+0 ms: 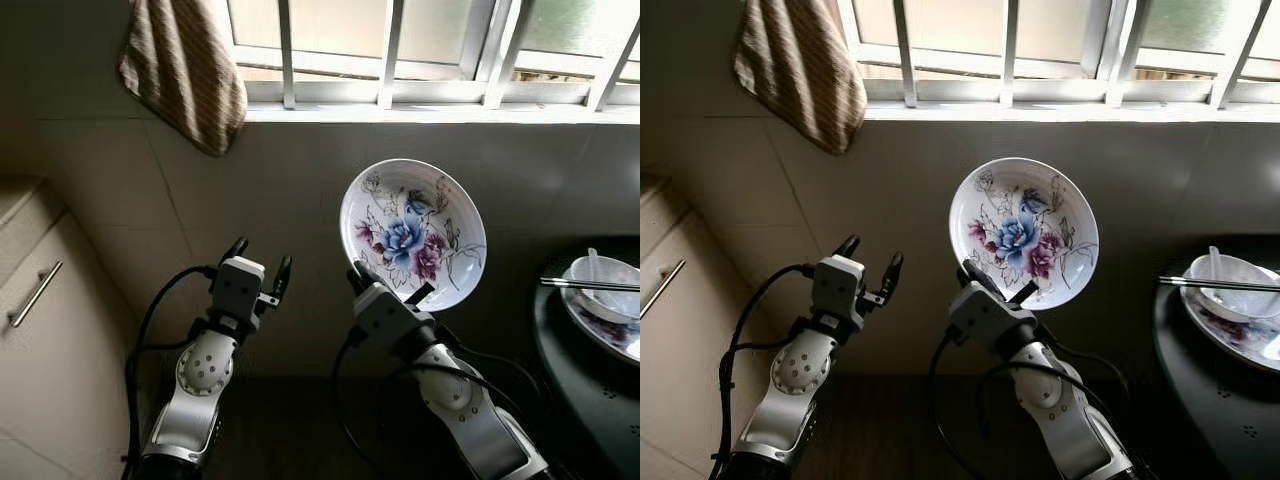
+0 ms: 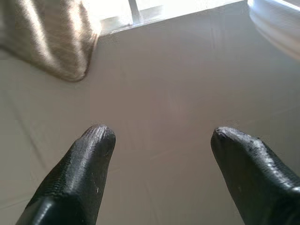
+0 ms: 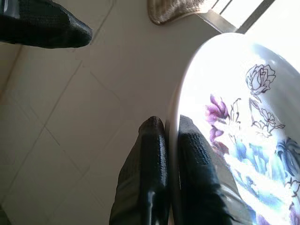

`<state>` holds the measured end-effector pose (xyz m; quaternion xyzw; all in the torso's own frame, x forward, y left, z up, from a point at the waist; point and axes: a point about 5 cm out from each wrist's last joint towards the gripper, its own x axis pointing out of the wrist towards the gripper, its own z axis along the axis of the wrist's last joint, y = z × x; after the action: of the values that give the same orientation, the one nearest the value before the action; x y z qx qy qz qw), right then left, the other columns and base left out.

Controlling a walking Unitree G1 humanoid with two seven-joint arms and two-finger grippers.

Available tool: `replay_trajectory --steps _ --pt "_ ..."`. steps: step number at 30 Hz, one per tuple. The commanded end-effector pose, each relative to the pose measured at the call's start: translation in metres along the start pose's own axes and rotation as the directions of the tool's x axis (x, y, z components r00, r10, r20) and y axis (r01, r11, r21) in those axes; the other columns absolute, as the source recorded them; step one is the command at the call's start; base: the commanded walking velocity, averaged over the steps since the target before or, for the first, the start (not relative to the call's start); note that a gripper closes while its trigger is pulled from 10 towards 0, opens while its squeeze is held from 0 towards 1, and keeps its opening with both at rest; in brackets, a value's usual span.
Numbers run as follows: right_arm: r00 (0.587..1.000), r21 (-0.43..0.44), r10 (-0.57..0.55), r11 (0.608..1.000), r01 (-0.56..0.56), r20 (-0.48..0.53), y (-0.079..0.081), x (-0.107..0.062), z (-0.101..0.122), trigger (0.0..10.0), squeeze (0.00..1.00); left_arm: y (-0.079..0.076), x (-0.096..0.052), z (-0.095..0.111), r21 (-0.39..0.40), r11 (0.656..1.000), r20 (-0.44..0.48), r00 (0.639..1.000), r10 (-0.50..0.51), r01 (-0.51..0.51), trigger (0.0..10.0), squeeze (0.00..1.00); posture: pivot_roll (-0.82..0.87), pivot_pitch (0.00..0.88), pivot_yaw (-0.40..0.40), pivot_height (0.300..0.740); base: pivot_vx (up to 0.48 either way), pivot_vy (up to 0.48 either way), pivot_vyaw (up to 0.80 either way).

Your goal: Kitchen organization

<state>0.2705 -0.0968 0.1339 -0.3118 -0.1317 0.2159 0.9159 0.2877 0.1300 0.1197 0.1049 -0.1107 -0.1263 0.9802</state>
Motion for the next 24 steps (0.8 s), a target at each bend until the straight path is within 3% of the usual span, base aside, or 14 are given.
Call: replay_trajectory --steps 1,24 --pt "1.000 -0.002 -0.018 1.000 0.018 0.022 -0.005 0.001 0.003 0.0 0.00 -0.004 0.002 0.004 0.005 1.000 0.021 1.000 -0.017 0.017 10.0 0.00 0.03 0.000 -0.005 0.740 0.000 0.000 0.80" --pt "0.997 0.005 -0.063 0.998 0.063 0.050 -0.012 0.004 0.007 0.0 0.00 0.008 0.005 0.012 0.020 0.998 0.067 0.996 0.059 -0.061 10.0 0.00 0.04 0.000 -0.003 0.740 0.000 0.000 0.80"
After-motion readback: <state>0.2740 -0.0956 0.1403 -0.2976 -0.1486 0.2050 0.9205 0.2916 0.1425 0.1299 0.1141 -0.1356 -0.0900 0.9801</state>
